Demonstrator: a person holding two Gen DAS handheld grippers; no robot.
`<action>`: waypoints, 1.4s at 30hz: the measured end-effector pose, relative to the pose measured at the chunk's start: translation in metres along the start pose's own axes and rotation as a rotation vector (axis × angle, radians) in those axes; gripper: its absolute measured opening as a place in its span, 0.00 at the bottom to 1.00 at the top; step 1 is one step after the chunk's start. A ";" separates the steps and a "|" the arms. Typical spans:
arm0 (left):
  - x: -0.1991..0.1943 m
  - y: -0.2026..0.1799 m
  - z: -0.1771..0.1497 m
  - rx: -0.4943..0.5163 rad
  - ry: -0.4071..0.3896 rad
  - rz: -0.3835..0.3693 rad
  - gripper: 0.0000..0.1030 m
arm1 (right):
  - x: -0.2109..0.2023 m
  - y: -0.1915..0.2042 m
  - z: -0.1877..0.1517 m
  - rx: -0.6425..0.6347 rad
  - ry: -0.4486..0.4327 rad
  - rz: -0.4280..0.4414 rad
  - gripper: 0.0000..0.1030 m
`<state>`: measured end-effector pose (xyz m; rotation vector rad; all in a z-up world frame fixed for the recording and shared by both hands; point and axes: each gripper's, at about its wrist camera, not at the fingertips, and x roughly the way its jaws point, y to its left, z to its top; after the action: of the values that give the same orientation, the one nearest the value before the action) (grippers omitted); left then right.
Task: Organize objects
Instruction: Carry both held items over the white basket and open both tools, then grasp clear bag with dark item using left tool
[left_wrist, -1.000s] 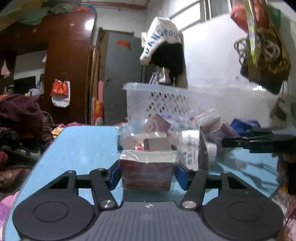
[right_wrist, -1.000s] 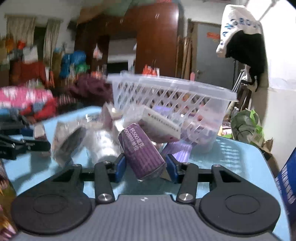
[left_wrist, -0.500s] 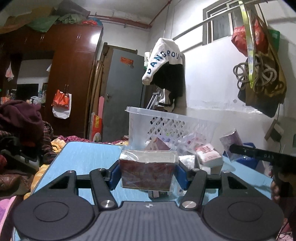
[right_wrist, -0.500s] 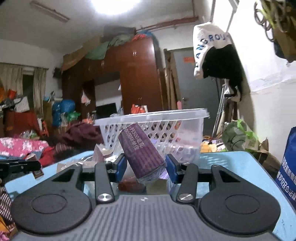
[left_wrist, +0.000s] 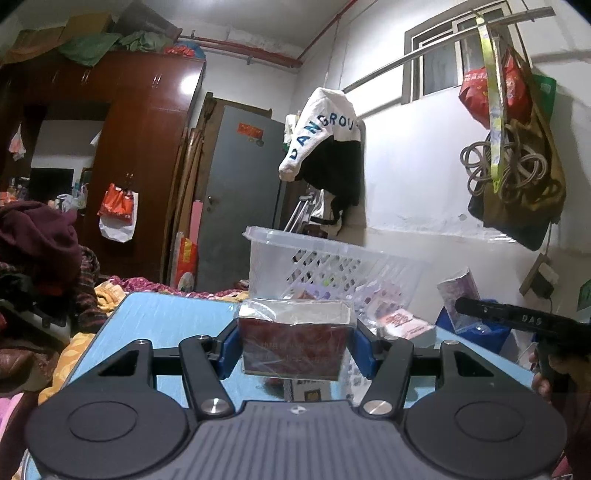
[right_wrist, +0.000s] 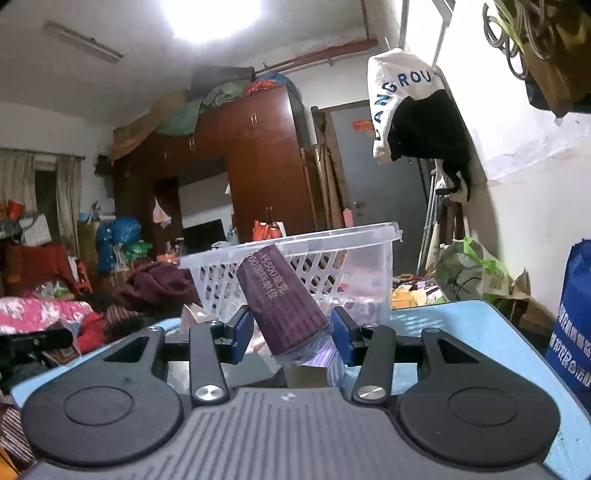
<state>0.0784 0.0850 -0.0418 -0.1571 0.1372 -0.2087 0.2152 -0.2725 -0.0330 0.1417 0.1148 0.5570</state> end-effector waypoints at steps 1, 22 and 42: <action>0.001 0.000 0.004 0.003 -0.005 -0.007 0.61 | -0.003 -0.002 0.004 0.016 -0.012 0.009 0.48; 0.223 -0.032 0.136 0.023 0.227 -0.067 1.00 | 0.155 -0.002 0.117 -0.189 0.194 -0.103 0.99; 0.043 -0.058 -0.001 0.110 0.140 -0.139 0.89 | 0.057 0.000 0.003 0.011 0.318 0.081 0.72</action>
<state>0.1088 0.0199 -0.0383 -0.0424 0.2540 -0.3652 0.2632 -0.2419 -0.0344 0.0677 0.4232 0.6572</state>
